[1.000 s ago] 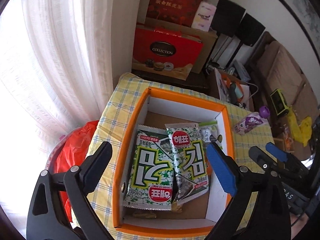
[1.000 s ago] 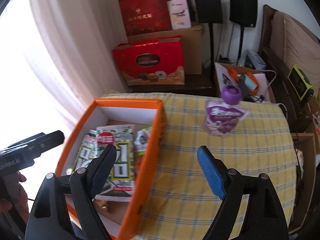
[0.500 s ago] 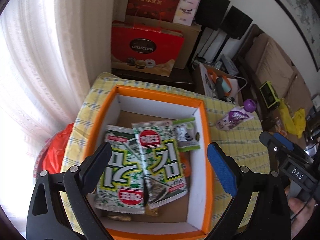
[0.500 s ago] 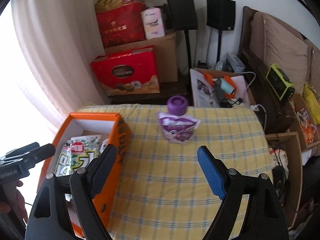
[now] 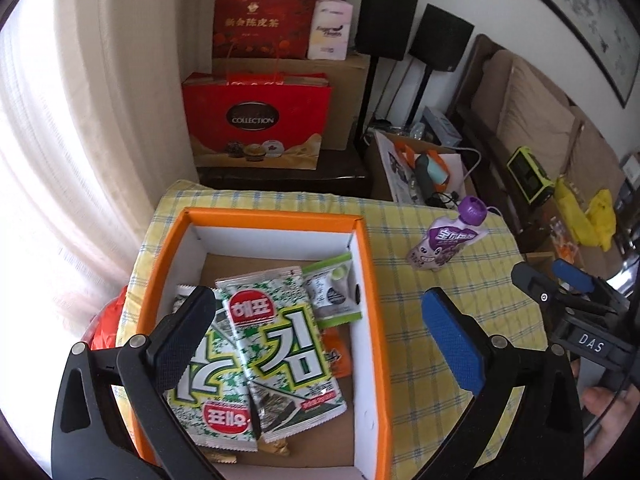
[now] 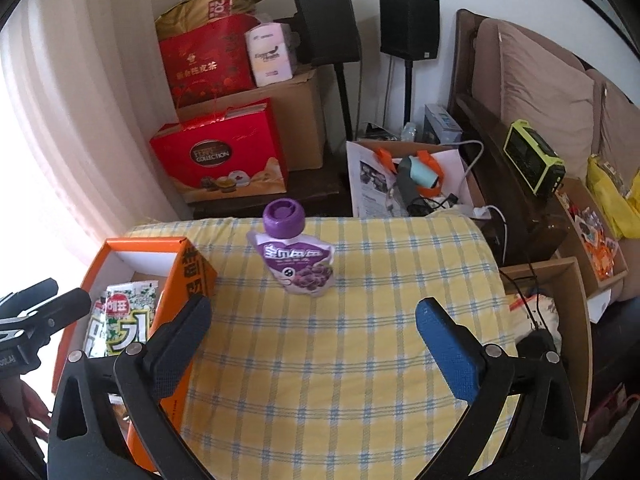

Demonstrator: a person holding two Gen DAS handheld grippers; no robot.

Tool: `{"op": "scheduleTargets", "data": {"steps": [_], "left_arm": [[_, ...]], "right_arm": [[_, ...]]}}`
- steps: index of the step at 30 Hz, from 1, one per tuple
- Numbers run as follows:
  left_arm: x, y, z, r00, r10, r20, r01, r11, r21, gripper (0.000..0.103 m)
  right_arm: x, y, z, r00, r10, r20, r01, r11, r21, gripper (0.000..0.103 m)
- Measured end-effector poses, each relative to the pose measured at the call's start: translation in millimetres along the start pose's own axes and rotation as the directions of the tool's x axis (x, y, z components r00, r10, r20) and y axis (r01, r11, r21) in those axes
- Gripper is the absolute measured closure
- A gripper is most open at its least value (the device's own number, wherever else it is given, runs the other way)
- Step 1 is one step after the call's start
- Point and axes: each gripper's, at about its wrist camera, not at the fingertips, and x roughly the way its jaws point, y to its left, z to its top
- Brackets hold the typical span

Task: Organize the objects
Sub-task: 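Move the right gripper toward the purple grape jelly pouch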

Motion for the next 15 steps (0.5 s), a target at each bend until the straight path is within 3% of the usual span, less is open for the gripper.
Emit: {"op": "scheduleTargets", "data": {"steps": [15], "left_arm": [[31, -30, 18, 1.000, -0.007, 0.010, 0.006, 0.996, 0.085, 0.000]], "right_arm": [[16, -21, 16, 1.000, -0.023, -0.007, 0.023, 1.000, 0.000, 0.000]]}}
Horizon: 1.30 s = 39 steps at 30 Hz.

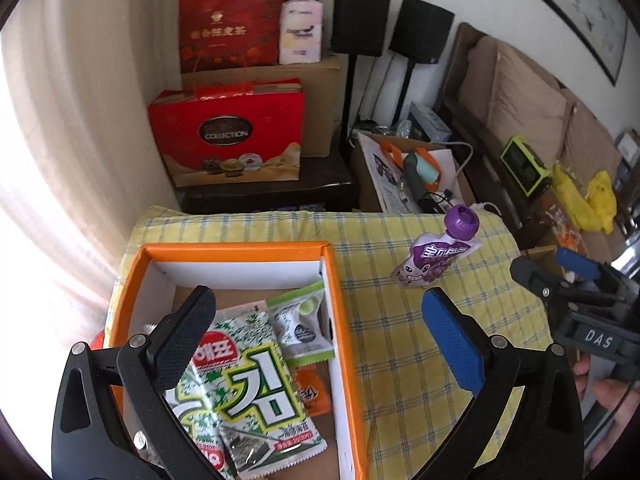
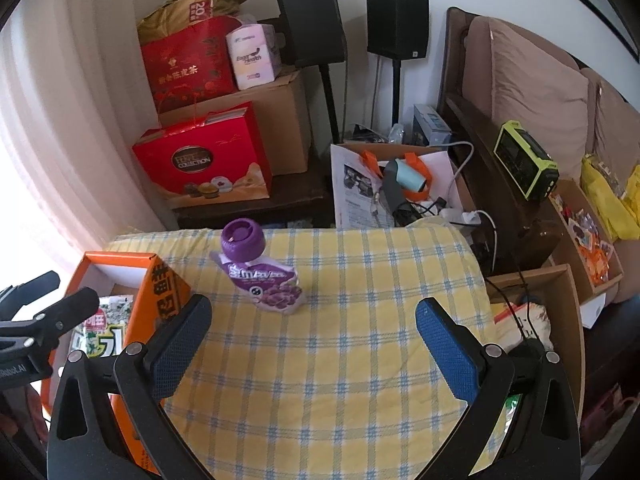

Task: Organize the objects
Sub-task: 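Move the right gripper toward the purple grape jelly pouch, then grasp the purple pouch by its cap with the right gripper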

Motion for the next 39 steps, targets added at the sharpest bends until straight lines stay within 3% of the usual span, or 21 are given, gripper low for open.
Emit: {"op": "scheduleTargets", "data": {"steps": [9, 17, 19, 24, 32, 34, 36, 39], "left_arm": [[27, -21, 4, 0.999, -0.029, -0.032, 0.031, 0.998, 0.058, 0.000], [48, -40, 5, 0.997, -0.048, -0.054, 0.055, 0.990, 0.133, 0.000], [53, -40, 7, 0.996, -0.059, -0.064, 0.066, 0.991, 0.120, 0.000], [62, -33, 11, 0.991, -0.106, -0.076, 0.111, 0.992, 0.057, 0.000], [70, -35, 10, 0.991, -0.103, -0.082, 0.110, 0.991, 0.081, 0.000], [72, -37, 9, 0.992, -0.095, -0.084, 0.103, 0.990, 0.096, 0.000], [73, -40, 8, 0.992, -0.089, -0.086, 0.098, 0.989, 0.108, 0.000], [73, -41, 7, 0.992, -0.093, -0.085, 0.102, 0.989, 0.105, 0.000]], "right_arm": [[12, -8, 20, 0.999, 0.046, 0.007, -0.046, 0.998, 0.035, 0.001], [30, 5, 37, 0.997, 0.083, -0.008, -0.083, 0.997, 0.001, 0.020], [38, 10, 40, 0.995, 0.098, -0.015, -0.098, 0.995, -0.009, 0.030], [53, 22, 39, 0.992, 0.121, -0.018, -0.121, 0.992, -0.035, 0.034], [76, 27, 32, 0.991, 0.127, -0.032, -0.128, 0.991, -0.038, 0.049], [74, 30, 31, 0.990, 0.138, -0.014, -0.138, 0.989, -0.047, 0.064], [72, 35, 31, 0.990, 0.141, 0.001, -0.140, 0.988, -0.071, 0.071], [70, 39, 29, 0.990, 0.142, 0.011, -0.140, 0.986, -0.090, 0.072]]}}
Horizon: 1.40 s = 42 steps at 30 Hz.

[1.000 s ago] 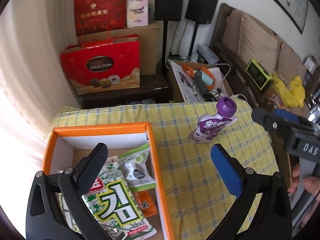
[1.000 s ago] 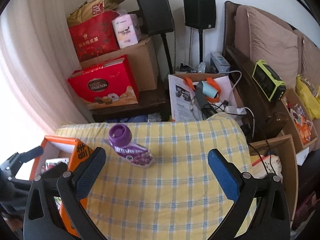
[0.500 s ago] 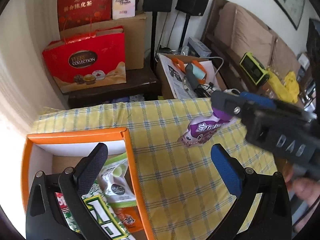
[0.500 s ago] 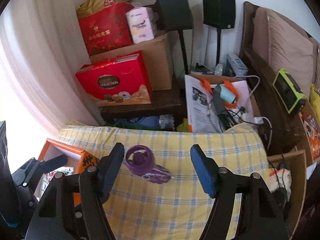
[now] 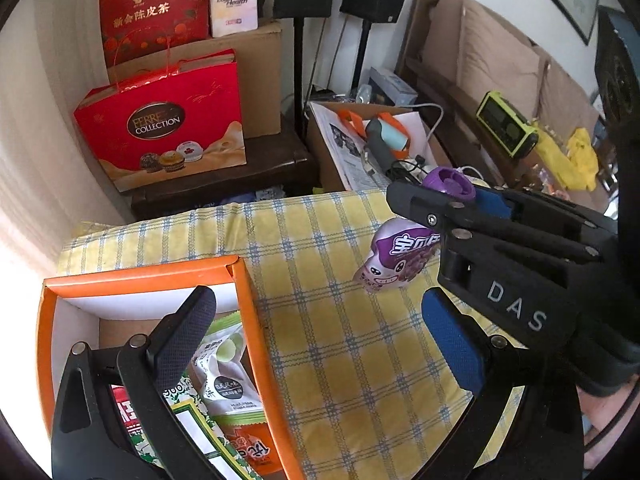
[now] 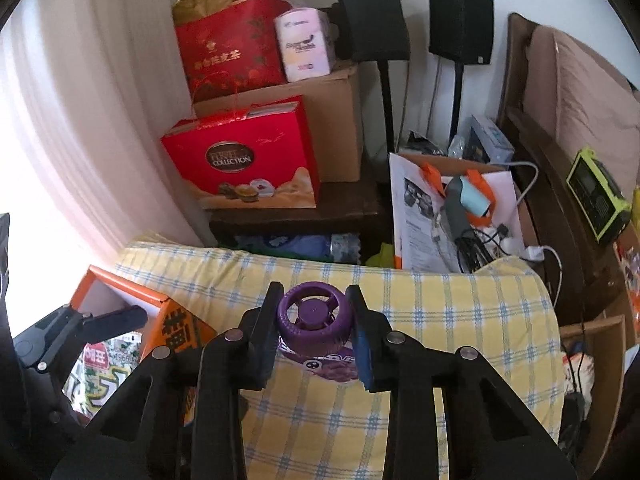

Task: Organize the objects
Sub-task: 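Grasp the purple pouch by its cap with the right gripper, then carry the pouch over the orange box with the right gripper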

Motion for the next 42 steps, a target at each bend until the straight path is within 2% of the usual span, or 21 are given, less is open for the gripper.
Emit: {"op": "scheduleTargets", "data": {"steps": [8, 16, 18, 20, 22, 24, 33, 42], "left_arm": [[-4, -8, 2, 0.999, -0.036, 0.024, 0.035, 0.999, 0.017, 0.000], [-23, -23, 0, 0.992, -0.082, 0.101, 0.073, 0.993, 0.094, 0.003], [-31, -26, -1, 0.987, -0.097, 0.129, 0.085, 0.992, 0.097, 0.018], [-36, -28, -2, 0.984, -0.130, 0.124, 0.118, 0.988, 0.097, 0.062], [-38, -28, -2, 0.982, -0.159, 0.106, 0.151, 0.985, 0.080, 0.066], [-44, -25, -3, 0.977, -0.186, 0.109, 0.180, 0.982, 0.063, 0.068], [-80, 1, -12, 0.965, -0.206, 0.162, 0.205, 0.978, 0.024, 0.071], [-108, 58, -32, 0.969, -0.184, 0.168, 0.190, 0.981, -0.023, 0.072]], "right_arm": [[-25, 1, 2, 0.997, 0.063, 0.032, -0.063, 0.998, 0.004, 0.072], [-67, 4, 10, 0.976, 0.216, 0.013, -0.216, 0.976, 0.004, 0.072], [-77, 6, 9, 0.972, 0.233, 0.016, -0.233, 0.973, 0.003, 0.072], [-83, 10, 10, 0.973, 0.229, 0.018, -0.229, 0.973, -0.006, 0.072], [-87, 12, 9, 0.971, 0.239, 0.019, -0.239, 0.971, 0.000, 0.071], [-92, 17, 11, 0.971, 0.236, 0.026, -0.236, 0.972, -0.003, 0.071], [-113, 48, 20, 0.964, 0.262, 0.041, -0.260, 0.964, -0.048, 0.071], [-105, 107, 25, 0.945, 0.328, 0.015, -0.325, 0.940, -0.103, 0.071]]}}
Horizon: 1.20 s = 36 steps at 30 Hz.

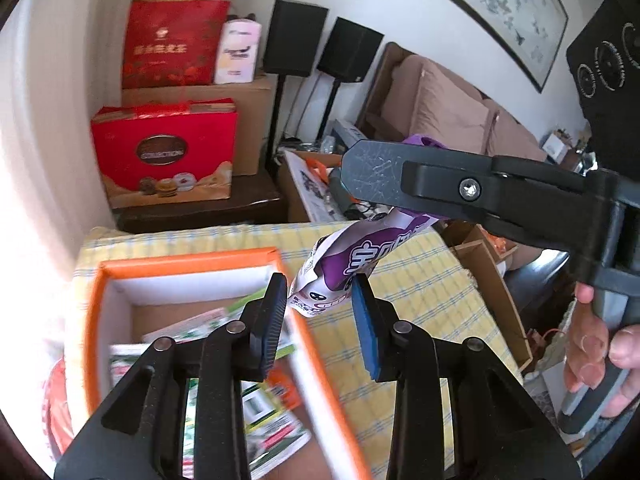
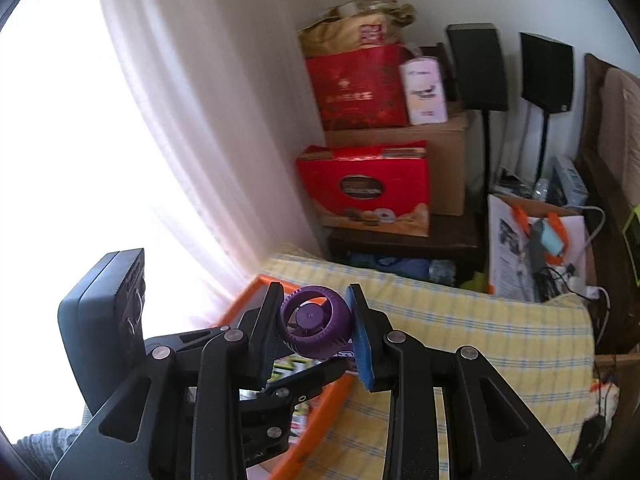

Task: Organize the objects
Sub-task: 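Carry the pouch over the orange box with the right gripper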

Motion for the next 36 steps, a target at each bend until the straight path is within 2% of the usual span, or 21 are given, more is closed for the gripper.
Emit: {"op": "scheduleTargets", "data": {"steps": [10, 17, 23, 31, 36], "left_arm": [[-21, 57, -18, 0.995, 0.098, -0.026, -0.099, 0.994, -0.053, 0.073], [-8, 83, -12, 0.988, 0.146, -0.047, -0.149, 0.986, -0.069, 0.073], [9, 95, -3, 0.983, 0.170, -0.072, -0.175, 0.982, -0.069, 0.073], [25, 115, -9, 0.963, 0.235, -0.131, -0.245, 0.967, -0.066, 0.073], [36, 119, -17, 0.952, 0.251, -0.176, -0.267, 0.961, -0.069, 0.073]], "right_arm": [[66, 38, -4, 0.992, 0.113, -0.055, -0.111, 0.993, 0.037, 0.071], [97, 51, 0, 0.995, 0.088, -0.050, -0.088, 0.996, 0.010, 0.071], [118, 42, 5, 0.995, 0.092, -0.042, -0.091, 0.995, 0.037, 0.071], [148, 8, -5, 0.979, 0.204, -0.021, -0.195, 0.957, 0.215, 0.071], [162, -19, -21, 0.977, 0.209, -0.038, -0.187, 0.932, 0.311, 0.071]]}}
